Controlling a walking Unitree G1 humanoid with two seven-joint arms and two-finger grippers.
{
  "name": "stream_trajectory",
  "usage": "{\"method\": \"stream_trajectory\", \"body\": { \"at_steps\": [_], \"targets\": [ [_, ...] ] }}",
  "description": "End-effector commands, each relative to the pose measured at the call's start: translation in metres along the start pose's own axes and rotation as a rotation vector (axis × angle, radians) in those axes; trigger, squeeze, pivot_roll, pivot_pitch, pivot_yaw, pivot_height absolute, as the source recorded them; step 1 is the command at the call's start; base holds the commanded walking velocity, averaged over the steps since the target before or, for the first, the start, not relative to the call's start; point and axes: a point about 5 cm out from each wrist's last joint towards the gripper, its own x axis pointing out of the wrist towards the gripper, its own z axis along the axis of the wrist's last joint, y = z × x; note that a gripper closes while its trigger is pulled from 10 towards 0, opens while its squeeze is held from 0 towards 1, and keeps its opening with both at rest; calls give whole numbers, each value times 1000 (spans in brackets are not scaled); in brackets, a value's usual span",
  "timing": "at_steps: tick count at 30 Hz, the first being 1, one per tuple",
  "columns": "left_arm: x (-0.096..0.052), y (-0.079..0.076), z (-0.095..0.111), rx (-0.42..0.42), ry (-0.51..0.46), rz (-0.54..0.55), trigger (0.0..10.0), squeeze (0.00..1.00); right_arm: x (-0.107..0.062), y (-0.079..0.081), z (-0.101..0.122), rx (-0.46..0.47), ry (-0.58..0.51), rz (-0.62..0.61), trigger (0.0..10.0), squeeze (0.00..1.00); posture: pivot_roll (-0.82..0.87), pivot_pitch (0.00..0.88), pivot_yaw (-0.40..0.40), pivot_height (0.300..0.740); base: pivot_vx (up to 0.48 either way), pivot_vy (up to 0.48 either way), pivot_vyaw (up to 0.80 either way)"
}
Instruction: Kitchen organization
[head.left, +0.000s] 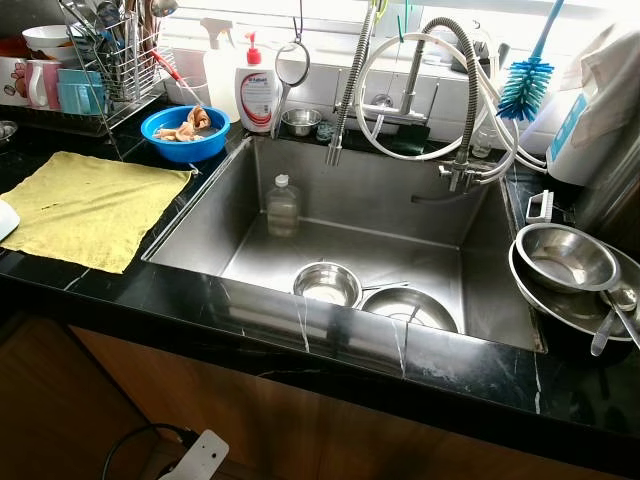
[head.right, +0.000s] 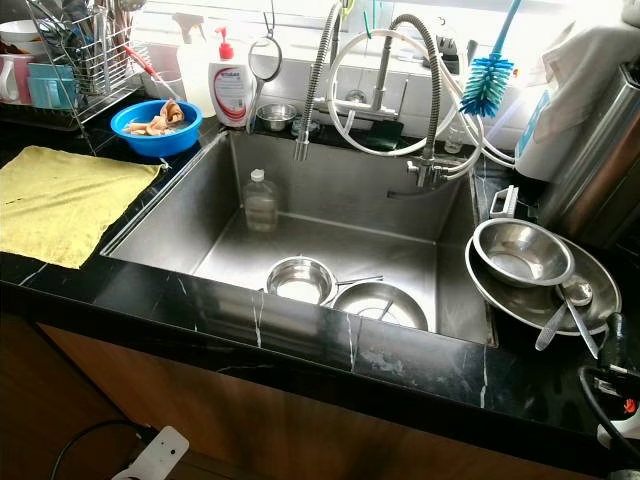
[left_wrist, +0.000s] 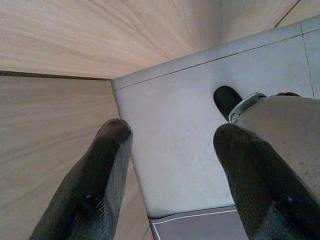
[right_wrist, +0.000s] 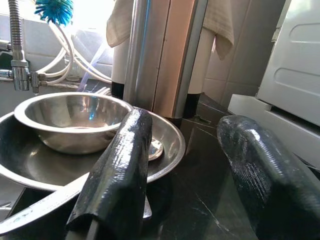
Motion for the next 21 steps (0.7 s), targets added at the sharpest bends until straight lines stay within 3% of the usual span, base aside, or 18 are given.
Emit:
{"method": "stream_trajectory", "body": {
  "at_steps": [1, 2, 3, 11, 21],
  "targets": [
    [0, 2, 0, 10, -2, 4, 10000, 0, -3, -2, -4, 6, 13, -6, 10000, 984, -50, 0, -31, 740, 0, 0, 0],
    [0, 2, 0, 10, -2, 4, 10000, 0, -3, -2, -5, 6, 17, -5, 10000, 529, -49, 0, -32, 740, 0, 0, 0],
    [0, 1, 0, 11, -2, 4, 10000, 0, -3, -2, -8, 11, 28, -5, 10000, 0, -49, 0, -32, 740, 0, 0, 0],
    [0, 2, 0, 9, -3, 5, 10000, 0, -6, 0, -25, 32, 93, 10, 10000, 0, -51, 0, -32, 740, 0, 0, 0],
    [0, 2, 1, 4, -11, 12, 10000, 0, -1, 4, -23, 53, 73, 46, 10000, 0, -48, 0, -33, 740, 0, 0, 0]
  ]
}}
